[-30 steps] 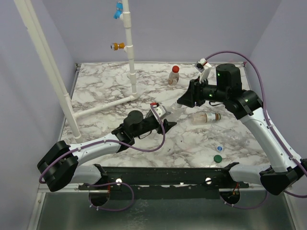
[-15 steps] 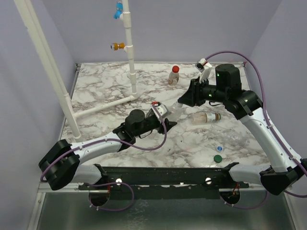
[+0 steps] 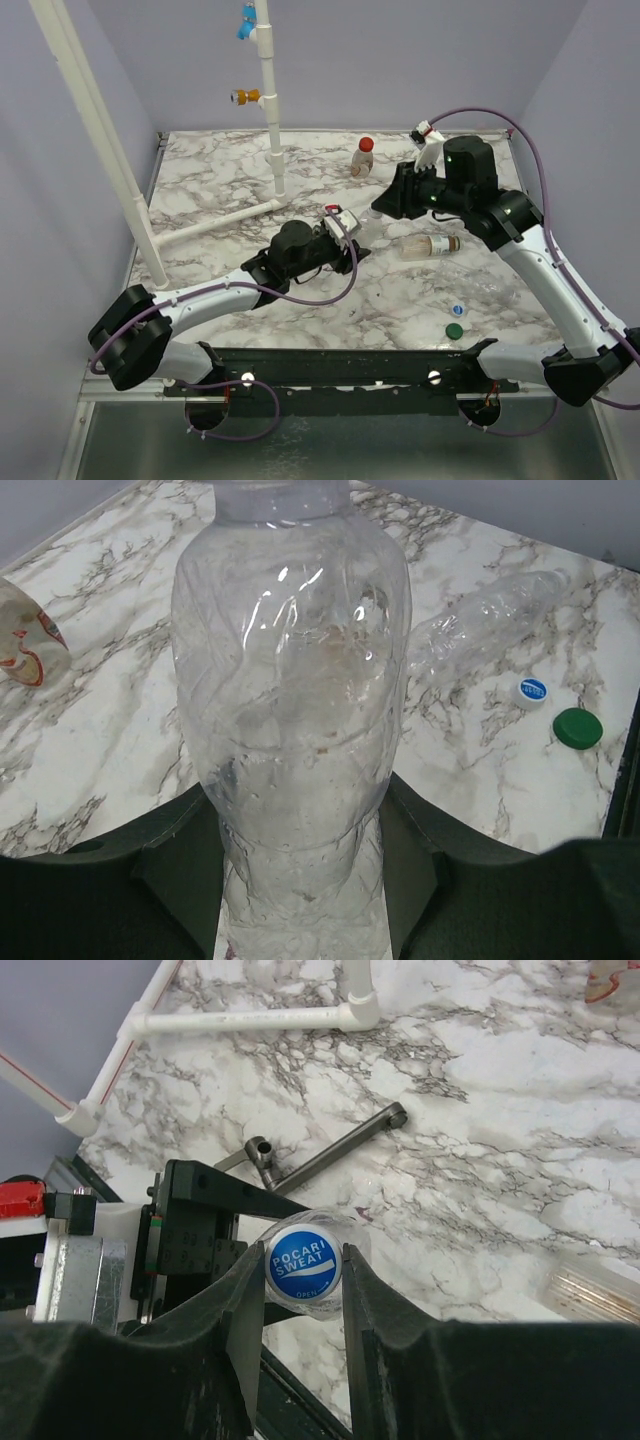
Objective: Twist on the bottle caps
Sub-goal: Screw the bottle cap onto the plastic bottle.
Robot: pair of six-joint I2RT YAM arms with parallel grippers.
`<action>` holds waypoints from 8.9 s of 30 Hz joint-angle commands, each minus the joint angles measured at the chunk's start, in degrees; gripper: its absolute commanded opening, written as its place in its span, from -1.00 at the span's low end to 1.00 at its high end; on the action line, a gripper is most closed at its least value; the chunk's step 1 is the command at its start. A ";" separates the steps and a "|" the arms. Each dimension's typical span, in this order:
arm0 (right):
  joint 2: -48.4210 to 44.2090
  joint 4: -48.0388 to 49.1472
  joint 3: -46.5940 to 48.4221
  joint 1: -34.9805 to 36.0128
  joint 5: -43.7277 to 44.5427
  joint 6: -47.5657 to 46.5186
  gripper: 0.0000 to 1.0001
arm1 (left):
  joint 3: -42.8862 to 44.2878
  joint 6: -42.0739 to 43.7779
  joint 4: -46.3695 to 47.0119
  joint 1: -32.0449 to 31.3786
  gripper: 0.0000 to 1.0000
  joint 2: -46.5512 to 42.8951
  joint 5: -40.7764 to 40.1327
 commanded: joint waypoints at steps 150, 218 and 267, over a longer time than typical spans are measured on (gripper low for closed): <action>-3.20 -3.14 -1.21 1.13 -13.15 1.47 -0.66 | 4.81 -13.58 -11.51 3.90 -1.00 -6.07 18.16; -5.67 12.28 -5.35 1.14 -20.74 3.11 0.24 | 5.25 -14.44 -12.11 9.07 -1.00 -7.10 46.87; 9.02 -3.08 2.12 1.75 18.68 26.55 -0.60 | 18.92 -3.71 -15.28 -4.97 -1.00 8.15 -34.58</action>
